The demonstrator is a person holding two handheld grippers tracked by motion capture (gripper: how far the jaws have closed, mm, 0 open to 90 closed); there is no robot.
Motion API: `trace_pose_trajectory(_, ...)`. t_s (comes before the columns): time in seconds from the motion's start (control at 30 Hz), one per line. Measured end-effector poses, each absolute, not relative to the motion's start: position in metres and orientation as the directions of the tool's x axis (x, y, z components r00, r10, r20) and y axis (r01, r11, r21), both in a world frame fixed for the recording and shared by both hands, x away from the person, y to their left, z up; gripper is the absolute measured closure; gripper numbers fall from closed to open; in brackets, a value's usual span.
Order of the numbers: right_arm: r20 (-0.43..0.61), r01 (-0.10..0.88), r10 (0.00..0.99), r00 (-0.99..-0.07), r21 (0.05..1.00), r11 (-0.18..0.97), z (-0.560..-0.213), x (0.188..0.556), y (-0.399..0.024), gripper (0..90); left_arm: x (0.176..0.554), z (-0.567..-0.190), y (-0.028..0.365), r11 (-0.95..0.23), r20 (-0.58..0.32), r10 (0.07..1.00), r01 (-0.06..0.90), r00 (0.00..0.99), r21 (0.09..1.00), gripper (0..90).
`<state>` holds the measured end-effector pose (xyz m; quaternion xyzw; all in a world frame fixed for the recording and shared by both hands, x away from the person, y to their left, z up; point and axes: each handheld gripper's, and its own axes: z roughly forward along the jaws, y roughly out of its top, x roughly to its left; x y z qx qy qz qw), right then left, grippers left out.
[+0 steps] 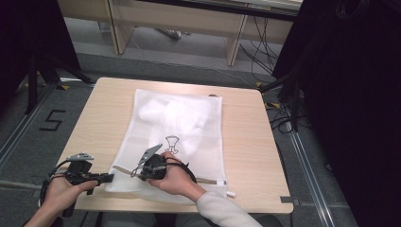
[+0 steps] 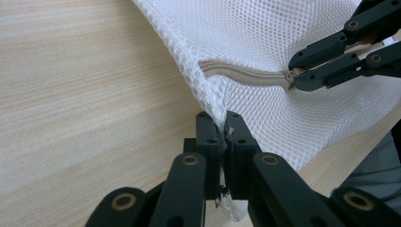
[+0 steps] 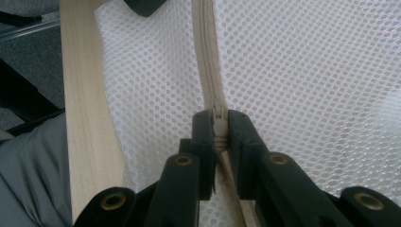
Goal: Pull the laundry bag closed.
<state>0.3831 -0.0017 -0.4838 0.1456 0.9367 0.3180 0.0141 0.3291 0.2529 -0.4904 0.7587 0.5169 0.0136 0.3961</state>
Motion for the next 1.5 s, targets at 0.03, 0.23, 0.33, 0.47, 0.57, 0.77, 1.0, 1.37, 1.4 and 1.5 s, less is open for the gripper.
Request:
trace_pose_trajectory(0.03,0.066,0.265,0.283,-0.957,0.594,0.76,-0.484,0.383,-0.002,82.6,0.33,-0.49,0.255,-0.172,-0.376,0.796,0.773,0.474,0.611,86.0)
trace_pose_trajectory(0.23,0.071,0.272,0.287,-0.955,0.593,0.758,-0.484,0.384,-0.004,82.6,0.33,-0.49,0.256,-0.185,-0.371,0.793,0.771,0.483,0.609,86.0)
trace_pose_trajectory(0.33,0.073,0.273,0.288,-0.955,0.593,0.757,-0.484,0.384,-0.005,82.6,0.33,-0.49,0.256,-0.188,-0.368,0.793,0.77,0.485,0.609,86.0)
trace_pose_trajectory(0.47,0.074,0.275,0.289,-0.954,0.591,0.758,-0.483,0.384,-0.006,82.7,0.33,-0.49,0.256,-0.183,-0.371,0.794,0.771,0.482,0.61,86.0)
trace_pose_trajectory(0.57,0.073,0.275,0.29,-0.954,0.591,0.758,-0.483,0.384,-0.008,82.7,0.33,-0.49,0.256,-0.185,-0.368,0.794,0.77,0.483,0.611,86.0)
trace_pose_trajectory(0.77,0.069,0.276,0.294,-0.953,0.592,0.757,-0.484,0.386,-0.011,82.6,0.33,-0.49,0.256,-0.186,-0.366,0.795,0.77,0.483,0.611,86.0)
trace_pose_trajectory(1.0,0.071,0.274,0.289,-0.955,0.591,0.759,-0.483,0.386,-0.011,82.7,0.33,-0.49,0.257,-0.193,-0.364,0.793,0.768,0.488,0.611,86.0)
trace_pose_trajectory(1.37,0.08,0.292,0.304,-0.949,0.583,0.758,-0.483,0.385,-0.015,82.7,0.329,-0.491,0.254,-0.143,-0.389,0.799,0.772,0.459,0.619,86.0)
trace_pose_trajectory(1.4,0.079,0.29,0.302,-0.95,0.584,0.758,-0.483,0.385,-0.015,82.7,0.329,-0.491,0.254,-0.143,-0.389,0.798,0.772,0.46,0.619,86.0)
trace_pose_trajectory(1.5,0.081,0.292,0.304,-0.949,0.581,0.759,-0.482,0.386,-0.016,82.7,0.329,-0.491,0.255,-0.141,-0.39,0.798,0.772,0.459,0.62,86.0)
